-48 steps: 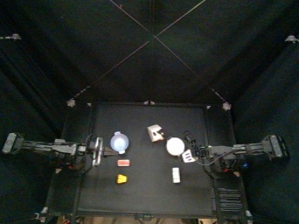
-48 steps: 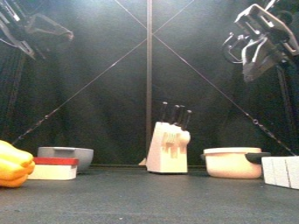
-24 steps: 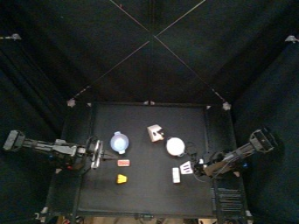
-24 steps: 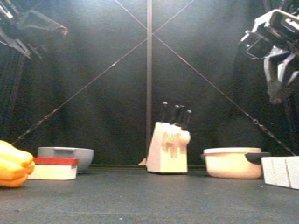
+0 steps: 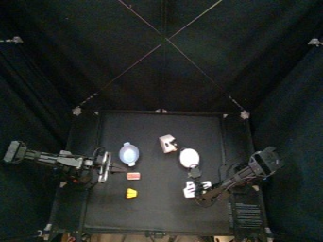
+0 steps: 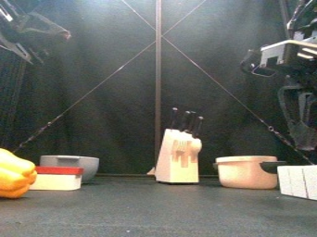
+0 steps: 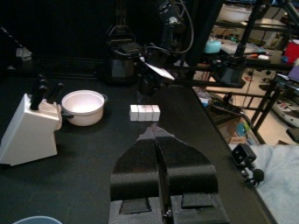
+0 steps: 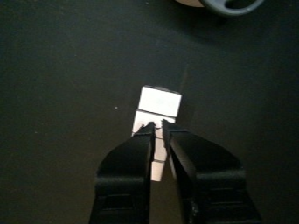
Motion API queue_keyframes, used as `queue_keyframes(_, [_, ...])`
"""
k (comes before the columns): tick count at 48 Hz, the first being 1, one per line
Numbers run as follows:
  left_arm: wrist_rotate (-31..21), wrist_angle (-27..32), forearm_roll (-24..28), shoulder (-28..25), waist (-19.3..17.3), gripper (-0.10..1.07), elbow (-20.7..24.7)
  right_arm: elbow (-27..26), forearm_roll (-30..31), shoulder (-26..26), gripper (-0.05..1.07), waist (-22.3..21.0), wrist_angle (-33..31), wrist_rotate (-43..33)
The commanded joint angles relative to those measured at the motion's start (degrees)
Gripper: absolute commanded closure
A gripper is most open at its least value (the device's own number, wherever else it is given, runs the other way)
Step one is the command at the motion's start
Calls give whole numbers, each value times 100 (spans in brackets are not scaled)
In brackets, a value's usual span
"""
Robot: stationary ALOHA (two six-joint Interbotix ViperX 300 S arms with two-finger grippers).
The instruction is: Grab sushi roll
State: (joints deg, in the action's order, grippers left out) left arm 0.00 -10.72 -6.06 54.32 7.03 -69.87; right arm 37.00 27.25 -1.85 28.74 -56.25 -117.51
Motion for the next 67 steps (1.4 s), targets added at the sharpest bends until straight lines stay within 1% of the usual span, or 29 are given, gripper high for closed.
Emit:
queue_keyframes(1, [0, -53, 0, -26, 9, 100, 62, -202, 9, 9, 26, 9, -105, 18])
queue_keyframes(7, [-9, -53, 0, -18, 9, 100, 44, -255, -26, 44, 14, 9, -360, 18])
queue_keyframes(11, [-9, -53, 0, -26, 9, 100, 35, -229, -62, 53, 10, 9, -396, 0])
queue_keyframes(18, [-9, -53, 0, -26, 9, 100, 18, -220, -220, 141, 10, -26, -369, 62])
queue_keyframes(33, [-9, -53, 0, -26, 9, 100, 9, -193, -229, 290, 10, -44, -88, 62])
queue_keyframes(46, [-9, -53, -9, -26, 9, 100, 0, -26, -255, 422, 11, -44, 308, 53])
queue_keyframes(57, [-9, -53, 0, -26, 18, 100, -26, 114, -299, 448, 11, -141, 703, 53])
queue_keyframes(67, [-9, -53, -9, -26, 9, 100, -26, 193, -281, 448, 11, -176, 870, 44])
